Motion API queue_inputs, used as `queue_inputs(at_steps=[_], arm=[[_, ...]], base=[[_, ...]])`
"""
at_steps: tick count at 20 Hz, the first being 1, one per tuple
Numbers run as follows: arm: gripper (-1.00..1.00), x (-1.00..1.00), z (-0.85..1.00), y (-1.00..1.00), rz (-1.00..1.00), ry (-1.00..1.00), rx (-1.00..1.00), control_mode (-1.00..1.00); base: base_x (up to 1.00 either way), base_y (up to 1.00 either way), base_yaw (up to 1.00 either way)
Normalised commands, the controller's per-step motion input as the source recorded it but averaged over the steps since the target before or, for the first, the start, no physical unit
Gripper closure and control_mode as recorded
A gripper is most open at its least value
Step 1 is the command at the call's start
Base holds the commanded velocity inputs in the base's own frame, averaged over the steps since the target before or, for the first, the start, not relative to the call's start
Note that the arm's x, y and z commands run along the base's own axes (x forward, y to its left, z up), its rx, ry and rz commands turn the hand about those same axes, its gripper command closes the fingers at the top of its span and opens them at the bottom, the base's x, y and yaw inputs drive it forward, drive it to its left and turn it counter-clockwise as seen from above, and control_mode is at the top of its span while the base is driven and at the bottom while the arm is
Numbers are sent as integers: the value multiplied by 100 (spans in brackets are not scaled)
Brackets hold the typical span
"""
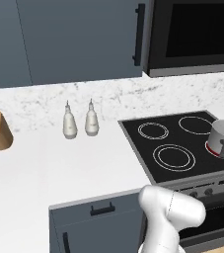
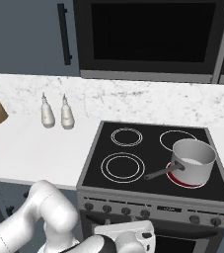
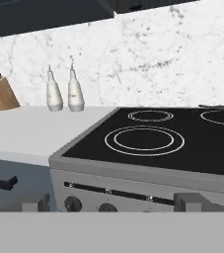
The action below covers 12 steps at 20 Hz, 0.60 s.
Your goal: Turn off the front right burner of the stove.
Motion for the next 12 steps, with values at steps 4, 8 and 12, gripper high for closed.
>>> queue_inputs(at_steps=[4, 8, 12], arm=[[-100, 23, -41, 0, 0, -10, -23, -100], [-100, 11, -44, -5, 0, -6, -24, -100], [-100, 10, -32, -24, -4, 0, -18, -100]], base=[[0, 0, 0], [0, 0, 0], [0, 0, 0]])
